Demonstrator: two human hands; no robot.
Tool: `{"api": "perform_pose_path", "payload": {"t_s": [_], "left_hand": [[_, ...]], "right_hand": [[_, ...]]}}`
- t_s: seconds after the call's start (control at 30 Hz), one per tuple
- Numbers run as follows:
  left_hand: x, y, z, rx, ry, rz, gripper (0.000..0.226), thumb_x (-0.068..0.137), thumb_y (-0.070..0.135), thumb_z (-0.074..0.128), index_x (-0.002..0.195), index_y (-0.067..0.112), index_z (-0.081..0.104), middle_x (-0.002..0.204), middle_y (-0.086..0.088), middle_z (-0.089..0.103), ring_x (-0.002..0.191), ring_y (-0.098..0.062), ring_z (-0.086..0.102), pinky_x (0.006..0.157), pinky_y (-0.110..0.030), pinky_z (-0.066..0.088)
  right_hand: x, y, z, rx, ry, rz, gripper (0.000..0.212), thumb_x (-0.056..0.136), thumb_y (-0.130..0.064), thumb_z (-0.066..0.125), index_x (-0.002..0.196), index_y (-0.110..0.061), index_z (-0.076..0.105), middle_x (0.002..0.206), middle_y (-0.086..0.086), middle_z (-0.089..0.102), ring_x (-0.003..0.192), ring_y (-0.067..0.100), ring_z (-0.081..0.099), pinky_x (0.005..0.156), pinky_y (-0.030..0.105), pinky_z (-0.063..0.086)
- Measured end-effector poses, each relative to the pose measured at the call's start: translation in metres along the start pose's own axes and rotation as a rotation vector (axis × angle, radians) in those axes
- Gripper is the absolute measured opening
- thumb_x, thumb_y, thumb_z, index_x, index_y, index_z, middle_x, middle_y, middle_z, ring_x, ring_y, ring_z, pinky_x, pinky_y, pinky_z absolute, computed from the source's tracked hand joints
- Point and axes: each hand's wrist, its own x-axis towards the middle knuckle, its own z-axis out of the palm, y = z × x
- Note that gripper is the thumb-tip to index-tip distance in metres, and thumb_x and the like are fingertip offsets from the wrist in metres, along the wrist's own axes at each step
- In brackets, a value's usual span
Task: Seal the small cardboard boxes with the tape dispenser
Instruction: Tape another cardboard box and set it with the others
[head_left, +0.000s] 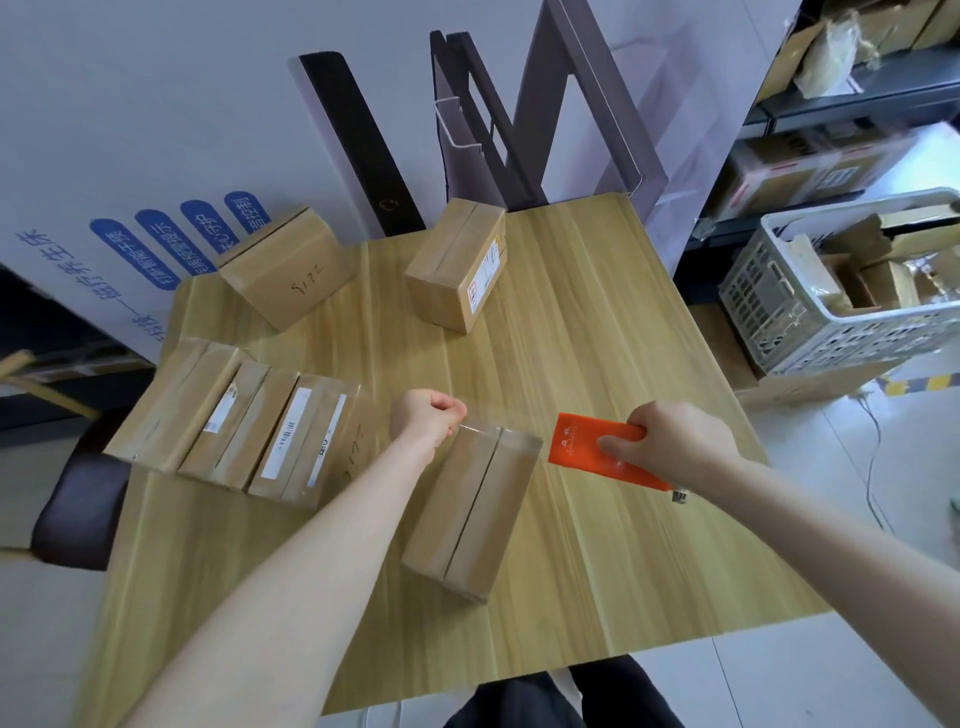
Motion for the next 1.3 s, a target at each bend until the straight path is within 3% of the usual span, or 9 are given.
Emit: {"api": "perform_pose_path", "payload": {"t_s": [0.13, 0.3, 0.5, 0.6, 0.73, 0.83, 1.0, 1.17, 1.3], "left_hand": [[0.005, -0.006, 0.006, -0.019, 0.022, -0.017, 0.011, 0.078, 0.018, 0.079, 0.072, 0.021, 0.07, 0.068, 0.003, 0.07, 0.051, -0.009, 0.06, 0.057, -0.021, 0.053], [0.013, -0.018, 0.012, -0.034, 0.009, -0.014, 0.009, 0.085, 0.019, 0.071, 0.092, 0.014, 0.075, 0.084, 0.002, 0.072, 0.075, -0.017, 0.067, 0.08, -0.033, 0.057], [0.013, -0.027, 0.014, 0.184, 0.038, -0.097, 0.07, 0.09, 0.05, 0.057, 0.14, 0.005, 0.04, 0.136, -0.01, 0.052, 0.117, -0.03, 0.054, 0.08, -0.032, 0.043], [0.001, -0.034, 0.018, 0.17, 0.218, 0.061, 0.049, 0.097, 0.045, 0.045, 0.129, 0.01, 0.054, 0.119, -0.006, 0.063, 0.107, -0.028, 0.059, 0.079, -0.032, 0.046], [-0.018, -0.031, 0.039, 0.354, 0.179, 0.241, 0.048, 0.1, 0.051, 0.027, 0.116, 0.022, 0.061, 0.104, 0.001, 0.069, 0.094, -0.025, 0.063, 0.07, -0.031, 0.045], [-0.016, -0.031, 0.044, 0.467, 0.203, 0.215, 0.052, 0.099, 0.054, 0.02, 0.098, 0.019, 0.059, 0.088, -0.001, 0.067, 0.08, -0.026, 0.061, 0.063, -0.032, 0.041], [-0.012, -0.034, 0.049, 0.536, 0.263, 0.192, 0.054, 0.099, 0.054, 0.019, 0.093, 0.017, 0.057, 0.084, -0.004, 0.066, 0.068, -0.024, 0.05, 0.059, -0.031, 0.035], [-0.012, -0.035, 0.05, 0.516, 0.273, 0.141, 0.055, 0.098, 0.056, 0.018, 0.092, 0.018, 0.057, 0.082, -0.001, 0.065, 0.069, -0.024, 0.053, 0.059, -0.031, 0.036], [-0.009, -0.03, 0.05, 0.267, 0.339, -0.112, 0.056, 0.098, 0.056, 0.019, 0.093, 0.016, 0.058, 0.088, -0.003, 0.065, 0.074, -0.026, 0.053, 0.066, -0.032, 0.04]], "right_hand": [[0.007, -0.003, 0.008, 0.004, 0.009, 0.025, 0.041, 0.081, -0.065, 0.057, 0.067, -0.026, 0.059, 0.059, -0.009, 0.06, 0.05, 0.007, 0.058, 0.042, 0.019, 0.033], [0.012, -0.01, 0.018, 0.028, 0.002, 0.036, 0.041, 0.08, -0.063, 0.056, 0.072, -0.024, 0.063, 0.06, -0.008, 0.062, 0.049, 0.009, 0.062, 0.042, 0.02, 0.037], [0.01, -0.012, 0.024, 0.049, 0.002, 0.057, 0.043, 0.082, -0.065, 0.056, 0.073, -0.024, 0.064, 0.06, -0.007, 0.064, 0.049, 0.01, 0.063, 0.042, 0.02, 0.041], [0.009, -0.014, 0.031, 0.061, -0.004, 0.061, 0.045, 0.083, -0.066, 0.054, 0.076, -0.022, 0.065, 0.063, -0.006, 0.065, 0.054, 0.012, 0.064, 0.051, 0.027, 0.054], [0.007, -0.02, 0.036, 0.06, 0.002, 0.047, 0.046, 0.084, -0.066, 0.052, 0.078, -0.022, 0.065, 0.065, -0.006, 0.064, 0.058, 0.013, 0.064, 0.055, 0.03, 0.056], [0.006, -0.018, 0.034, 0.02, 0.017, 0.002, 0.043, 0.084, -0.064, 0.052, 0.071, -0.024, 0.06, 0.06, -0.007, 0.061, 0.05, 0.01, 0.061, 0.042, 0.02, 0.039], [0.009, -0.028, 0.046, -0.315, -0.017, -0.068, 0.027, 0.086, -0.044, 0.051, 0.07, -0.021, 0.055, 0.057, -0.008, 0.047, 0.05, 0.012, 0.045, 0.044, 0.022, 0.027], [0.003, -0.027, 0.073, -0.222, 0.009, -0.058, 0.04, 0.087, -0.052, 0.05, 0.063, -0.021, 0.045, 0.058, -0.009, 0.045, 0.06, 0.016, 0.049, 0.044, 0.023, 0.023], [0.018, -0.025, 0.052, -0.13, 0.106, 0.011, 0.043, 0.087, -0.058, 0.049, 0.065, -0.02, 0.049, 0.057, -0.01, 0.045, 0.052, 0.014, 0.044, 0.045, 0.023, 0.021]]}}
